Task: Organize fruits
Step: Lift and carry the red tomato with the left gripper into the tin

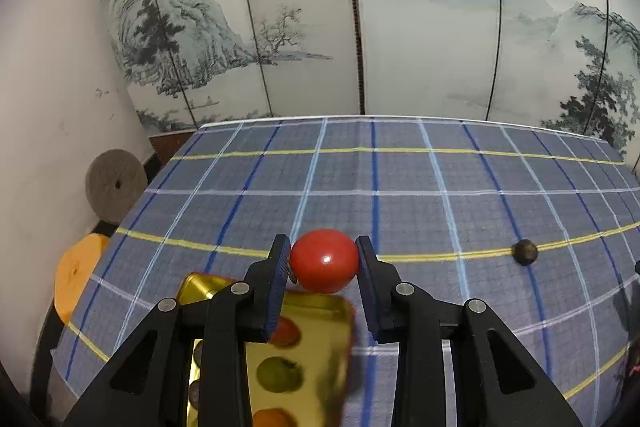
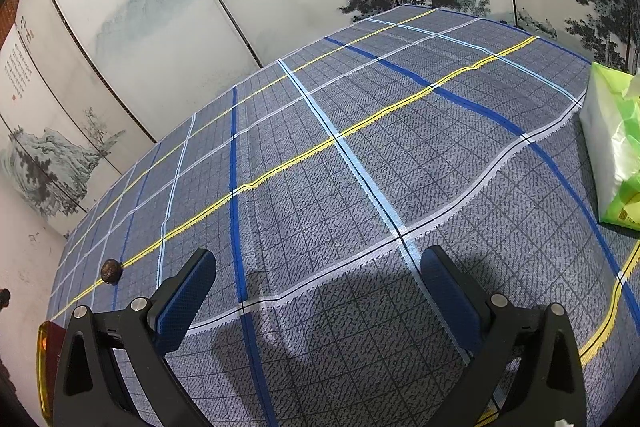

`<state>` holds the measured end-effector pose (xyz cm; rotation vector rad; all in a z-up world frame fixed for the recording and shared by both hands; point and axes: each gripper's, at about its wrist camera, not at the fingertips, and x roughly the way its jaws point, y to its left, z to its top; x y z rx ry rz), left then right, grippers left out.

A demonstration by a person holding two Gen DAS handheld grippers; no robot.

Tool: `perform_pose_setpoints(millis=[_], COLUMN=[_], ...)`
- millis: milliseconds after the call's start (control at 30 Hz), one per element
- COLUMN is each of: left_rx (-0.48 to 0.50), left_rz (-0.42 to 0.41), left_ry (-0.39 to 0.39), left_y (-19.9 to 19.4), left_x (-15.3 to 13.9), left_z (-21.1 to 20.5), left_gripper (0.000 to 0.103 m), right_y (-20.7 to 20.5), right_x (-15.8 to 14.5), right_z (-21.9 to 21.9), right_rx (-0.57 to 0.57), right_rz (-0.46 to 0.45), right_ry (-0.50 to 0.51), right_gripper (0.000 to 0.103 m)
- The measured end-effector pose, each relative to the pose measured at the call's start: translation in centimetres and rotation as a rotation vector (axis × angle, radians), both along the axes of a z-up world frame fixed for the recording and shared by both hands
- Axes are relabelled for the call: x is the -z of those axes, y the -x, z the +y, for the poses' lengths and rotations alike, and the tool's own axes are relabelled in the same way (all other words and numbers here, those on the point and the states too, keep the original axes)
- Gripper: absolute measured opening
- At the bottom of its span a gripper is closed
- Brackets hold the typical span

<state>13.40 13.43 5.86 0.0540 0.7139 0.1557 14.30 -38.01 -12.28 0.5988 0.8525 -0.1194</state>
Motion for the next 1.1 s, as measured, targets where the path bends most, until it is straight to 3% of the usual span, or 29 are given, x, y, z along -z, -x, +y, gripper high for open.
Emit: perform_pose_setpoints(millis=[233, 633, 1100], left_rx=[-0.025, -0.067, -0.054], left_rz=[0.032, 0.116, 0.193], left_ry=[0.004, 0.043, 0.037], left_y=[2.5, 11.1, 14.8], left_x=[1.3, 4.7, 9.2], left_z=[4.4, 11.7, 11.8], left_gripper=[0.034, 0.034, 0.034], right_y=[-0.1, 0.0, -0.1], right_x=[0.0, 0.0, 0.0], right_z=[0.1, 0.0, 0.2], right_rx=[0.001, 0.000, -0.003], right_rz=[0.000, 0.001, 0.004], right_ry=[0.001, 0.002, 0.007], right_gripper=[0.102, 0.102, 0.102])
